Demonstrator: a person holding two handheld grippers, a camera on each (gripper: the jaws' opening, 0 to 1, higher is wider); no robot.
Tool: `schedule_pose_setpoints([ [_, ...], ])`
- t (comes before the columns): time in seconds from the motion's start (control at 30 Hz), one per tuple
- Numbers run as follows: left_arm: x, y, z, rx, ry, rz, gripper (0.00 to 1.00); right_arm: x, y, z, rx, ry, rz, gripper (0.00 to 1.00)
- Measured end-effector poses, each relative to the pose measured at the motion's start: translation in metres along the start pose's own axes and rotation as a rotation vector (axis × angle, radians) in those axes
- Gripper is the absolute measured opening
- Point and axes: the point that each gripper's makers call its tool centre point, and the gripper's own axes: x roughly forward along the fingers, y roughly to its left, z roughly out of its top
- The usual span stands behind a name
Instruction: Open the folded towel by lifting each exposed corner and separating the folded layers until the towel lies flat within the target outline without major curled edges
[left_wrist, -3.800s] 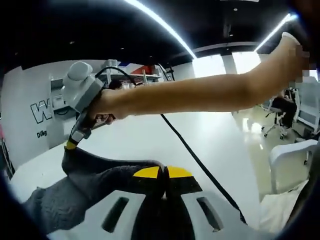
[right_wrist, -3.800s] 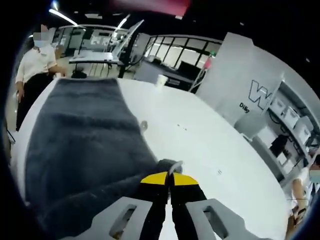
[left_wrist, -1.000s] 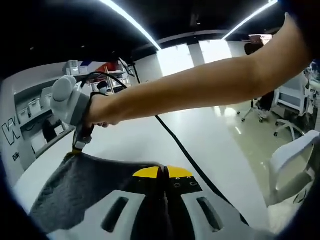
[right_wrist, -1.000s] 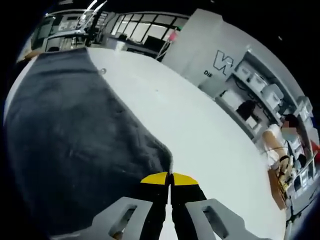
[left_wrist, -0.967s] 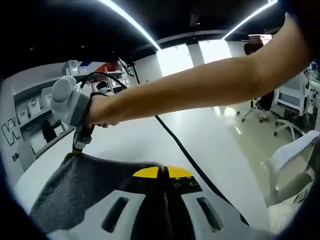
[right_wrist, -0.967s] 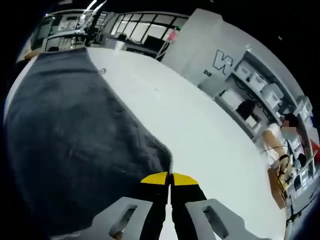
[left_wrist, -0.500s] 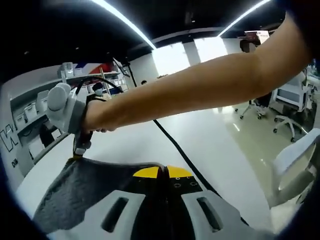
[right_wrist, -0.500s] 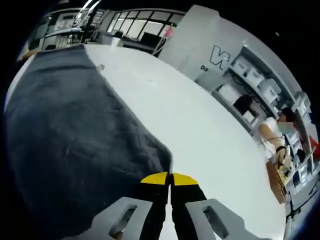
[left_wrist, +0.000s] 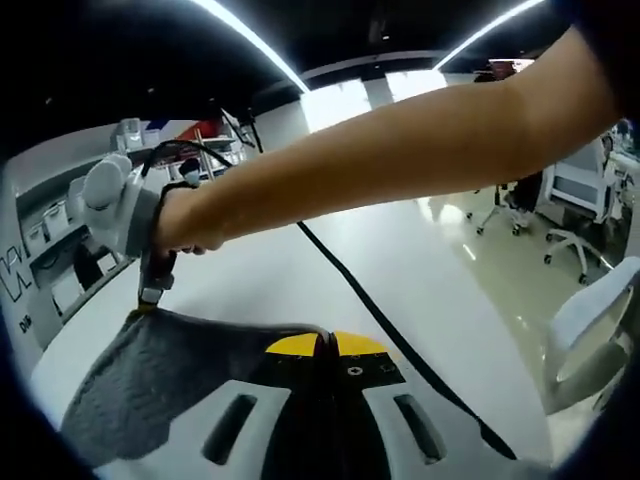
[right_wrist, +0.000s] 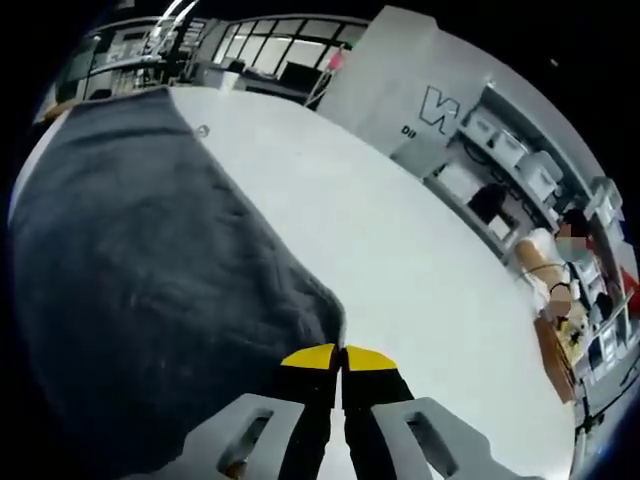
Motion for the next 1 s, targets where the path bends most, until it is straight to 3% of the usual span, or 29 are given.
schedule_pose_setpoints([
  [0.3, 0.002, -0.002, 0.0, -0.004, -0.009, -0.005, 0.04, -0.002, 0.002, 0.0, 0.009, 0.0, 0.012, 0.0],
  [0.47, -0.002, -0.004, 0.005, -0.045, -0.043, -0.002, 0.09, -0.004, 0.003, 0.003, 0.009, -0.005, 0.014, 0.0],
  [0.73, -0.007, -0.005, 0.008, -0.044, -0.059, -0.001, 0.13, -0.011, -0.003, 0.006, 0.029, -0.018, -0.015, 0.01],
  [1.0, -0.012, -0.005, 0.006, -0.021, -0.041, 0.01, 0.12, -0.018, -0.015, 0.017, 0.042, -0.038, -0.044, 0.02],
])
